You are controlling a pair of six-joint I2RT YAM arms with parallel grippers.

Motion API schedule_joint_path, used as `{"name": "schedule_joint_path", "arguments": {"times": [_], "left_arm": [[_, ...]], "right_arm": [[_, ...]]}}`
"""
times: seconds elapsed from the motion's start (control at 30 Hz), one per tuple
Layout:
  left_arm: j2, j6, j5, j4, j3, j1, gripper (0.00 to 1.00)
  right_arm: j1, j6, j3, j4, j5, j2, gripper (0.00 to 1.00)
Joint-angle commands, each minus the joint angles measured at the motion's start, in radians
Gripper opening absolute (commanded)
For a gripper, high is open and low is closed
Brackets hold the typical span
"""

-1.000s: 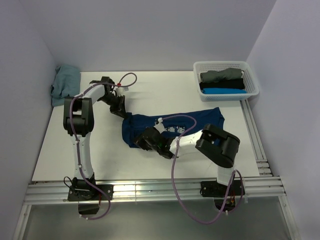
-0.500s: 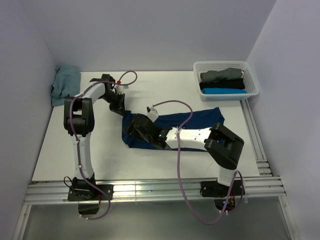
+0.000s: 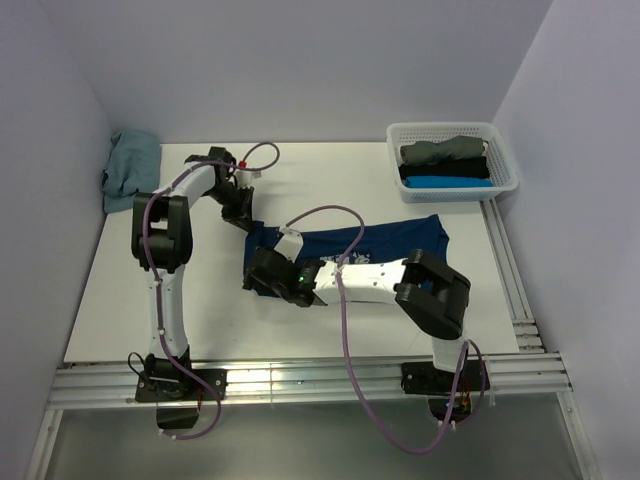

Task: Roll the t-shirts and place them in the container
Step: Roll the tshirt

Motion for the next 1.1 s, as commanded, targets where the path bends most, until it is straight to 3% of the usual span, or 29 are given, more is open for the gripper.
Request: {"name": "schedule_joint_path", "arguments": {"times": [0.0, 0.5, 1.07], "left_arm": [[0.009, -0.022, -0.016, -0.012, 0.045, -0.011, 0.00], [0.015, -0.019, -0.030, -0.029, 0.071, -0.020, 0.00], [0.026, -0.024, -0.024, -0.037, 0.091, -0.021, 0.00]], "right_arm": [[0.037, 0.019, 0.011, -0.012, 0.058, 0.001, 0.71], [0.051, -0.024, -0.040, 0.151, 0.146, 0.052, 0.78], [0.037, -0.042, -0.063, 0.317, 0.208, 0.112, 0.80]]}}
